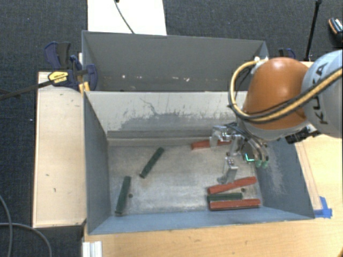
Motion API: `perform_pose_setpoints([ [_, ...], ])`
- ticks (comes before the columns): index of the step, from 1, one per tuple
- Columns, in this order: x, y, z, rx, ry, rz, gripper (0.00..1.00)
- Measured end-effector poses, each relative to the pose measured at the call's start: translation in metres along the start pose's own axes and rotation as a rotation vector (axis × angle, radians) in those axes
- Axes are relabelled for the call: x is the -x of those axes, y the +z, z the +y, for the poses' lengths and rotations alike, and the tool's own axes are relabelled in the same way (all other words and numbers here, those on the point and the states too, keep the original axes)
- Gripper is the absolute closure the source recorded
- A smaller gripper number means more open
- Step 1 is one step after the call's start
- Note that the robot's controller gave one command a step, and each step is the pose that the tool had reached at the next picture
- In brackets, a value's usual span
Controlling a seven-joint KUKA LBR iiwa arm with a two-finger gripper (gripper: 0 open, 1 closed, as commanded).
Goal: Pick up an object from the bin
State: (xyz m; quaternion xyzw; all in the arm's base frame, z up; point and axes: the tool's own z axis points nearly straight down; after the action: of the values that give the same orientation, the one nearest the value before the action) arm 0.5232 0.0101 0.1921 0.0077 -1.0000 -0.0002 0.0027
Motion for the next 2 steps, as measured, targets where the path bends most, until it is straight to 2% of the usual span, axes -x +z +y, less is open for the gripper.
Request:
perform_pose_setpoints([
  [1,-0.0139,0.1242,-0.0662,0.0,0.025,0.0,0.0],
  [2,-0.0104,0.1184,-0.0646,-0.001,0.021,-0.01,1.0],
])
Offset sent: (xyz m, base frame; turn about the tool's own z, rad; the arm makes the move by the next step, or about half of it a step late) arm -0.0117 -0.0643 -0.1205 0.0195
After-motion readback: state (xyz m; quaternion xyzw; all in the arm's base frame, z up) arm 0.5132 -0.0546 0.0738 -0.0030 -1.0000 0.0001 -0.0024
